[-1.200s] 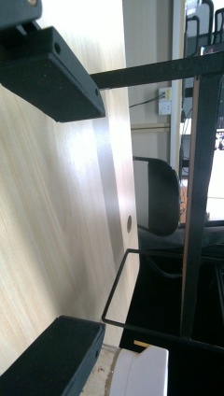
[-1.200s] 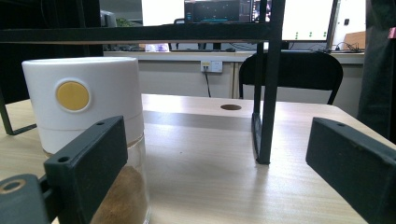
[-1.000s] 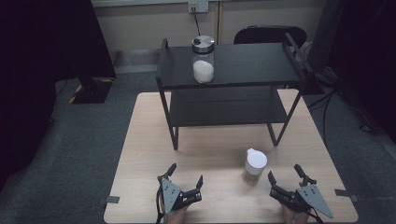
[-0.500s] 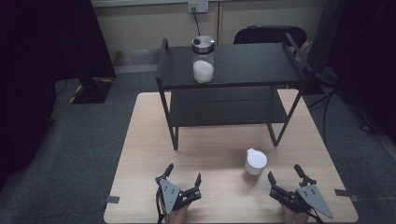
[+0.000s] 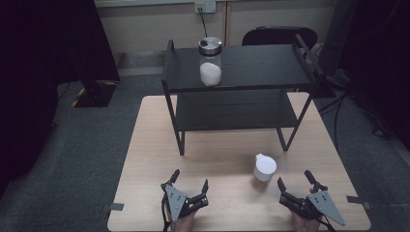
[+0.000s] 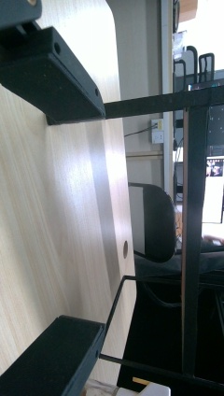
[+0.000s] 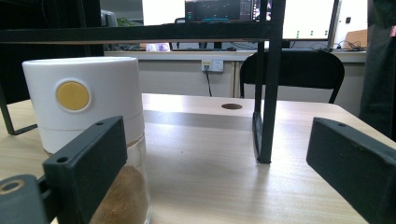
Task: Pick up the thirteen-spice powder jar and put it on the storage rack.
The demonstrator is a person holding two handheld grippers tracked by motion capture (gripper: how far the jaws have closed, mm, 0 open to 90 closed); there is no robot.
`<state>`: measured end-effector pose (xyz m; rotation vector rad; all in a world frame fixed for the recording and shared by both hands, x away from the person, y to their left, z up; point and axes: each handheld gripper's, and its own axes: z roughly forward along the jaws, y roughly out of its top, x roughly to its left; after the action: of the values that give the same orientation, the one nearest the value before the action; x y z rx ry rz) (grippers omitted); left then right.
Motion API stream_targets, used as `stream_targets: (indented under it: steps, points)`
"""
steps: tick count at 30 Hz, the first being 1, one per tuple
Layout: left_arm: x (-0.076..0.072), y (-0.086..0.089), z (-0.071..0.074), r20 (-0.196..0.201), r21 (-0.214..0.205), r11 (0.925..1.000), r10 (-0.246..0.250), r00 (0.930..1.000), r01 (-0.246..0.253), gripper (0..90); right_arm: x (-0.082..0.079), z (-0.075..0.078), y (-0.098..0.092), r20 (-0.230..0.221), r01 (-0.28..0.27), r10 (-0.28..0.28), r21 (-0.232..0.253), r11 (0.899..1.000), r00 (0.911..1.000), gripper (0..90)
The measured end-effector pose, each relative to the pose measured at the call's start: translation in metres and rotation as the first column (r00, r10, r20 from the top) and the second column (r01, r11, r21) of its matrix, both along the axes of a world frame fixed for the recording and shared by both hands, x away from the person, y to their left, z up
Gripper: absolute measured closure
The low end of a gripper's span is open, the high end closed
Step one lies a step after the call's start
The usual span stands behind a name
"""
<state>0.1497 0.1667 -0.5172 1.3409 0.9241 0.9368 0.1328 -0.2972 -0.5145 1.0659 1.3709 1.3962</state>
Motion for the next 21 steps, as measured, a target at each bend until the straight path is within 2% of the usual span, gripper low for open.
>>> stream_targets:
  steps: [2, 9, 12, 14, 18, 21]
  points:
    - [0.0, 0.0, 0.0, 0.0, 0.0, 1.0, 0.0, 1.0, 0.0, 0.0, 0.0, 0.0, 0.0, 0.001, 0.002, -0.002, 0.005, 1.0, 1.0, 2.7]
    - [0.0, -0.001, 0.0, 0.0, 0.0, 1.0, 0.006, 1.0, -0.006, 0.0, 0.002, 0.002, -0.007, -0.023, 0.002, 0.0, 0.067, 0.998, 0.9997, 0.0]
    - [0.0, -0.001, 0.0, -0.001, 0.0, 1.0, 0.006, 1.0, -0.006, 0.0, 0.002, 0.007, -0.008, -0.027, -0.004, 0.005, 0.062, 0.998, 0.9996, 0.0]
    - [0.0, -0.001, 0.0, -0.001, 0.0, 1.0, 0.006, 1.0, -0.006, 0.0, 0.002, 0.01, -0.01, -0.013, -0.014, 0.015, 0.057, 0.998, 0.9998, 0.0]
    - [0.0, -0.001, 0.0, 0.0, 0.0, 1.0, 0.006, 1.0, -0.006, 0.0, 0.003, 0.022, -0.013, 0.047, -0.04, 0.038, 0.048, 0.998, 0.9982, 0.0]
    - [0.0, -0.001, 0.0, 0.0, 0.0, 1.0, 0.006, 1.0, -0.006, 0.1, 0.006, 0.031, -0.013, 0.101, -0.051, 0.047, 0.041, 0.998, 0.9938, 0.0]
